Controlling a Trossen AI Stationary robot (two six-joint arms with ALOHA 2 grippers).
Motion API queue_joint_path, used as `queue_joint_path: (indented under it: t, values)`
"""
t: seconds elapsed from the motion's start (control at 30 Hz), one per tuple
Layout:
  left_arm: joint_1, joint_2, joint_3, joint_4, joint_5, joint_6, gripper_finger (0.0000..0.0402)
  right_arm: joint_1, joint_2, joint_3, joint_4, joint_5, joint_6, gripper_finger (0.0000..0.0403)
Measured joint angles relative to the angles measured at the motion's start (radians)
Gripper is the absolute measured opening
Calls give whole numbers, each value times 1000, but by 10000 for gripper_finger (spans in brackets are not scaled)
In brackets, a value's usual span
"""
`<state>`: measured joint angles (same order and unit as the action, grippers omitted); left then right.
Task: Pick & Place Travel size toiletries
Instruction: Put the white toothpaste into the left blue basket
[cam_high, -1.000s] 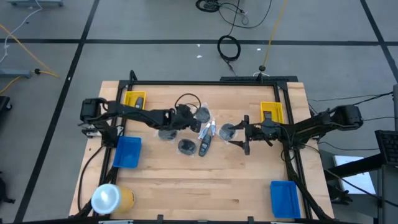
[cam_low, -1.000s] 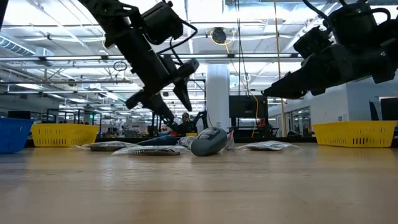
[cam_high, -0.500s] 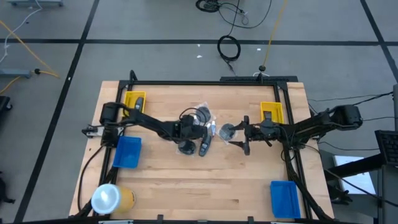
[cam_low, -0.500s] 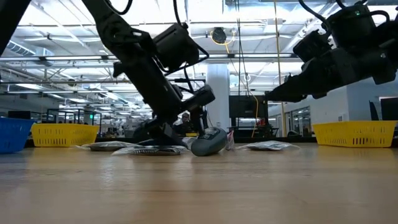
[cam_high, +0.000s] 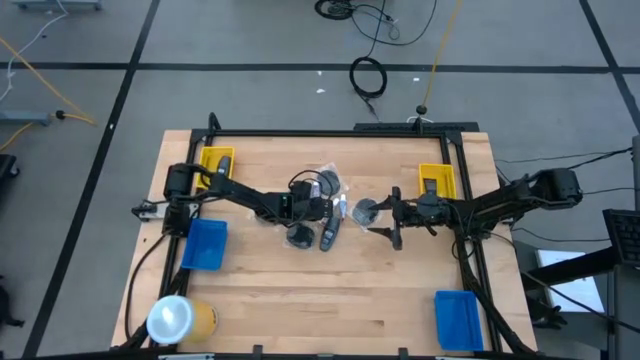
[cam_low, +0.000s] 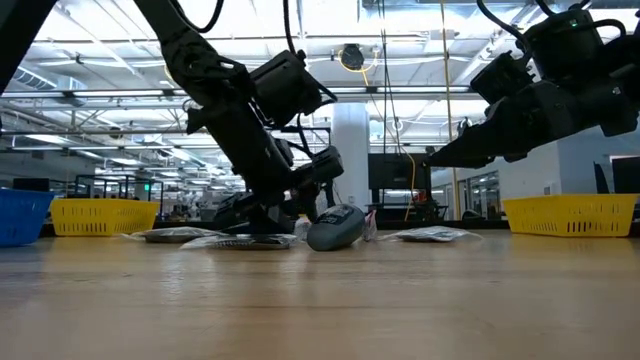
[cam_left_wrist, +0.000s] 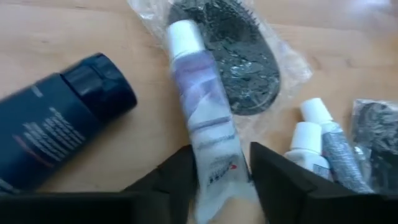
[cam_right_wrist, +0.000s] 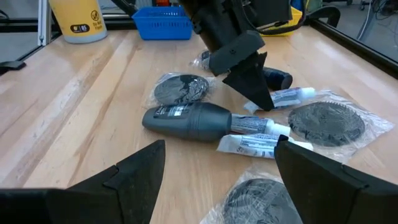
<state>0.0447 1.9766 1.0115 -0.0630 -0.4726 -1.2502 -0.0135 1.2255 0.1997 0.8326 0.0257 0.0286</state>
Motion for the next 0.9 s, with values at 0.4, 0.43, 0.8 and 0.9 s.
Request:
queue_joint_path:
  t: [0.4, 0.43, 0.8, 0.9]
  values:
    - [-32, -186, -9, -163, 59, 139, 9, 0, 0, 0, 0, 0, 4, 293]
    - [-41, -218, -8, -192, 53, 143, 6, 0, 0, 0, 0, 0, 4, 293]
    - [-213, -601, -6, -621, 348, -30, 20, 0, 0, 0, 0, 0, 3, 293]
    - [-280, -684, -5, -762, 443, -174, 20, 0, 0, 0, 4, 0, 2, 293]
